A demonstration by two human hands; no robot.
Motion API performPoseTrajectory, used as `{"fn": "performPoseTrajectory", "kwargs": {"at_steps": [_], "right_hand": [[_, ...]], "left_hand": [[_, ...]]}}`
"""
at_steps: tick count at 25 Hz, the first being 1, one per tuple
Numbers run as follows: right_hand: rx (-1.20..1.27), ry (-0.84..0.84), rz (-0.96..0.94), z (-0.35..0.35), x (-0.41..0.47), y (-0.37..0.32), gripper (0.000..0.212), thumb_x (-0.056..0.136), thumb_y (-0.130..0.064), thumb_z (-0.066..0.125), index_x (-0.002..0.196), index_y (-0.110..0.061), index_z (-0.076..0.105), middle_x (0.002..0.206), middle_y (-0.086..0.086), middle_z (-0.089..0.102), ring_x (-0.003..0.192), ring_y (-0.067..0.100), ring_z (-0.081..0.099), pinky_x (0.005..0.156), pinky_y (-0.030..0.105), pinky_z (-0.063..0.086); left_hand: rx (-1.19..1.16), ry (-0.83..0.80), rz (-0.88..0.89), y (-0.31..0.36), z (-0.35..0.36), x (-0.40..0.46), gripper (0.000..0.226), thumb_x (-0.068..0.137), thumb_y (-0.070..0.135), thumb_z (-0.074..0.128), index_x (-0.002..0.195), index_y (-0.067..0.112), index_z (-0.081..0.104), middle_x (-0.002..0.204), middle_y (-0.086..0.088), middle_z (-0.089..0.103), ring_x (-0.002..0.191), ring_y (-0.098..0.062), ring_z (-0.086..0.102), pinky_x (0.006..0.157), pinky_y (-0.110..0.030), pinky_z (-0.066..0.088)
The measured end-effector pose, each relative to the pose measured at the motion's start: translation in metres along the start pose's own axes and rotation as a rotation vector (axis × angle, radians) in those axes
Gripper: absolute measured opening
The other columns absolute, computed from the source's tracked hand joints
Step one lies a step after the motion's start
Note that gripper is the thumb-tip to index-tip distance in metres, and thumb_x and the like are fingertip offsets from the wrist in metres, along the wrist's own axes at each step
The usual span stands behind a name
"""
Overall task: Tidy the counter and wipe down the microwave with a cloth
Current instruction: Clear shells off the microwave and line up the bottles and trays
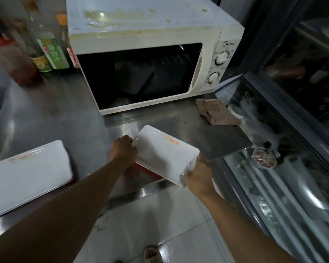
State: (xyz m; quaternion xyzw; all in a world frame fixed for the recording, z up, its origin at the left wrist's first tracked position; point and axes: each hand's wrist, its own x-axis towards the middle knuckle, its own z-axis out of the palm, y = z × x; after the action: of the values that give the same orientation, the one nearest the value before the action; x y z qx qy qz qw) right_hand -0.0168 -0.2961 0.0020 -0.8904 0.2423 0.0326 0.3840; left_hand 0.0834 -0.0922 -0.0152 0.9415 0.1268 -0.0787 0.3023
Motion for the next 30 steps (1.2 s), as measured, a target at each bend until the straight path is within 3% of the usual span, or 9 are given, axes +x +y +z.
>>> {"fn": "performPoseTrajectory", "kwargs": {"at_steps": [4, 7, 11, 14, 20, 25, 30], "right_hand": [[-0.019, -0.022, -0.027, -0.002, 0.004, -0.014, 0.051, 0.068, 0.003, 0.059, 0.118, -0.001, 0.051, 0.116, 0.016, 0.056, 0.104, 0.030, 0.056, 0.082, 0.029, 0.047], [-0.028, -0.041, -0.113, 0.002, 0.006, -0.037, 0.051, 0.069, 0.003, 0.056, 0.119, -0.004, 0.052, 0.117, 0.015, 0.057, 0.103, 0.029, 0.057, 0.079, 0.025, 0.043], [-0.054, -0.103, -0.233, 0.021, 0.001, -0.078, 0.050, 0.067, 0.002, 0.063, 0.116, -0.007, 0.055, 0.114, 0.011, 0.058, 0.105, 0.027, 0.056, 0.081, 0.028, 0.048], [-0.054, -0.190, -0.280, 0.047, -0.013, -0.116, 0.054, 0.069, 0.003, 0.065, 0.120, -0.009, 0.052, 0.119, 0.010, 0.057, 0.108, 0.027, 0.056, 0.087, 0.033, 0.051], [-0.075, -0.278, -0.463, 0.112, -0.046, -0.177, 0.039, 0.075, 0.006, 0.051, 0.112, -0.005, 0.056, 0.113, 0.014, 0.059, 0.101, 0.029, 0.058, 0.085, 0.039, 0.052], [-0.200, -0.360, -0.496, 0.168, -0.064, -0.212, 0.034, 0.075, 0.006, 0.050, 0.108, -0.003, 0.056, 0.111, 0.014, 0.058, 0.099, 0.030, 0.057, 0.080, 0.034, 0.051], [-0.258, -0.397, -0.504, 0.202, -0.068, -0.220, 0.035, 0.074, 0.006, 0.050, 0.107, -0.004, 0.056, 0.110, 0.013, 0.056, 0.097, 0.027, 0.056, 0.080, 0.035, 0.051]], "left_hand": [[-0.030, 0.045, -0.034, -0.013, -0.013, -0.007, 0.018, 0.084, 0.007, 0.051, 0.095, 0.009, 0.065, 0.098, -0.014, 0.067, 0.091, -0.032, 0.061, 0.076, -0.033, 0.049], [-0.088, 0.097, -0.061, -0.030, -0.038, -0.017, 0.014, 0.085, 0.004, 0.049, 0.088, 0.010, 0.062, 0.093, -0.011, 0.065, 0.081, -0.026, 0.057, 0.066, -0.025, 0.043], [-0.146, 0.179, -0.146, -0.062, -0.080, -0.039, 0.013, 0.086, 0.006, 0.049, 0.080, 0.016, 0.055, 0.077, -0.002, 0.059, 0.073, -0.023, 0.056, 0.063, -0.032, 0.049], [-0.130, 0.281, -0.208, -0.096, -0.118, -0.054, 0.010, 0.085, 0.009, 0.050, 0.079, 0.017, 0.054, 0.077, 0.001, 0.056, 0.076, -0.022, 0.052, 0.066, -0.030, 0.041], [-0.152, 0.404, -0.355, -0.175, -0.177, -0.078, 0.022, 0.081, 0.007, 0.055, 0.063, 0.018, 0.048, 0.065, 0.004, 0.052, 0.065, -0.016, 0.046, 0.057, -0.026, 0.031], [-0.097, 0.395, -0.434, -0.233, -0.199, -0.085, 0.015, 0.078, 0.009, 0.061, 0.066, 0.014, 0.055, 0.065, -0.001, 0.054, 0.069, -0.023, 0.050, 0.066, -0.026, 0.036], [-0.095, 0.353, -0.463, -0.266, -0.197, -0.084, 0.011, 0.081, 0.013, 0.065, 0.075, 0.014, 0.056, 0.073, -0.001, 0.058, 0.071, -0.019, 0.052, 0.067, -0.025, 0.040]]}}
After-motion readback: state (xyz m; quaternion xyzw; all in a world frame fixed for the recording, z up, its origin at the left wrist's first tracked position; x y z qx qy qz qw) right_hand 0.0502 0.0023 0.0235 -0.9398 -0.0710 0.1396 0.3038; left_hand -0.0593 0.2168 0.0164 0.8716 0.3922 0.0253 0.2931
